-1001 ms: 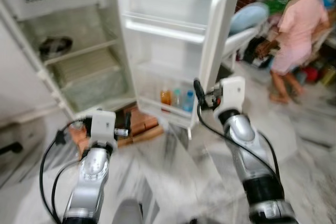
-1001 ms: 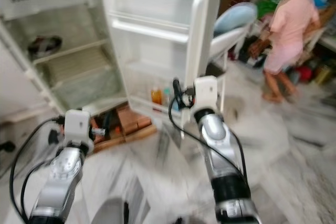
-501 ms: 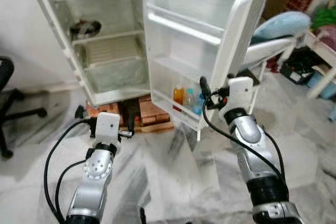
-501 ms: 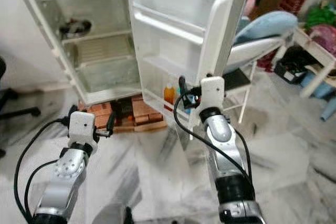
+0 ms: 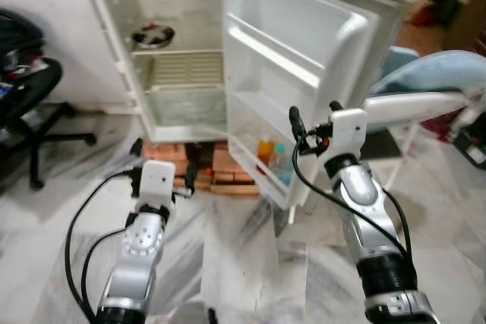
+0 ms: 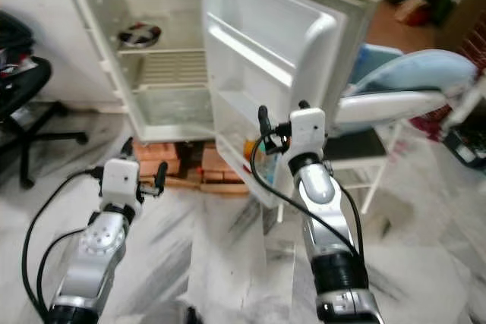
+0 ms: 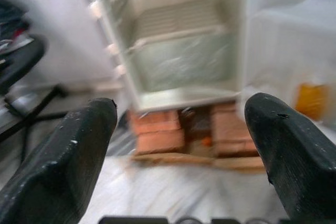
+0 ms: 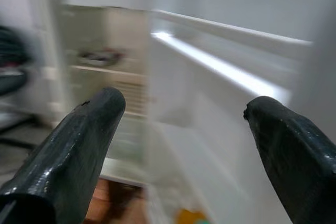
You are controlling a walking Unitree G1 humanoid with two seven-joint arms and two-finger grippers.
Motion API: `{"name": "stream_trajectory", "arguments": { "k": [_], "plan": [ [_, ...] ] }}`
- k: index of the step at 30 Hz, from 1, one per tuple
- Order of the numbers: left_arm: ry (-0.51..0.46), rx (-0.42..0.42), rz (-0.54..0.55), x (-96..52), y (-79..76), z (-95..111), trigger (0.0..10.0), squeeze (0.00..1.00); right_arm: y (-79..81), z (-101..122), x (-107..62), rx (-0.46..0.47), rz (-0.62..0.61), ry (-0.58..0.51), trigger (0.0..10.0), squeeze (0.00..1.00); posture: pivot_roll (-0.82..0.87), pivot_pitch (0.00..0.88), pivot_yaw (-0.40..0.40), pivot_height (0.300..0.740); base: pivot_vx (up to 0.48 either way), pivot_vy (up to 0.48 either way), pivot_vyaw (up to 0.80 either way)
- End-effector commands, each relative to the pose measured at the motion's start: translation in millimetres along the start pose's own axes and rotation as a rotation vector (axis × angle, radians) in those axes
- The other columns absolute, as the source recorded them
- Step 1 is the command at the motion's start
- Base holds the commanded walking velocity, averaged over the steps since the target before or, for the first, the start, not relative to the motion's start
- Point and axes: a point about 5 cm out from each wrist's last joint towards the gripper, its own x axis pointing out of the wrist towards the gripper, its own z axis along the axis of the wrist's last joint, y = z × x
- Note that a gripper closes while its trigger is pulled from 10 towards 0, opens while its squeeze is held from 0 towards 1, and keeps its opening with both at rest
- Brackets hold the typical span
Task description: Restocking fridge
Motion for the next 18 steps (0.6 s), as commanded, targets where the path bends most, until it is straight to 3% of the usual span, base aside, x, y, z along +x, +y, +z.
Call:
{"name": "stream_trajectory", "arguments": {
  "k": [1,7,18],
  "plan": [
    [-0.066,-0.026,0.001,1.3,-3.3,13,10.0,0.00,-14.8,-9,-10.5,-0.021,-0.039,0.031,10.0,0.00,0.09,0.047,-0.003,0.740,0.409,-0.247,0.00],
    [-0.113,-0.059,0.012,-3.4,-4.8,18,10.0,0.00,-20.4,-19,-21.2,-0.034,-0.093,0.063,10.0,0.00,0.09,0.045,-0.004,0.740,0.390,-0.209,0.00],
    [-0.128,-0.064,-0.001,-5.1,-5.8,21,10.0,0.00,-21.7,-38,-33.3,0.009,-0.032,0.164,10.0,0.00,0.08,0.045,-0.006,0.740,0.000,0.000,0.00]
  ]
}}
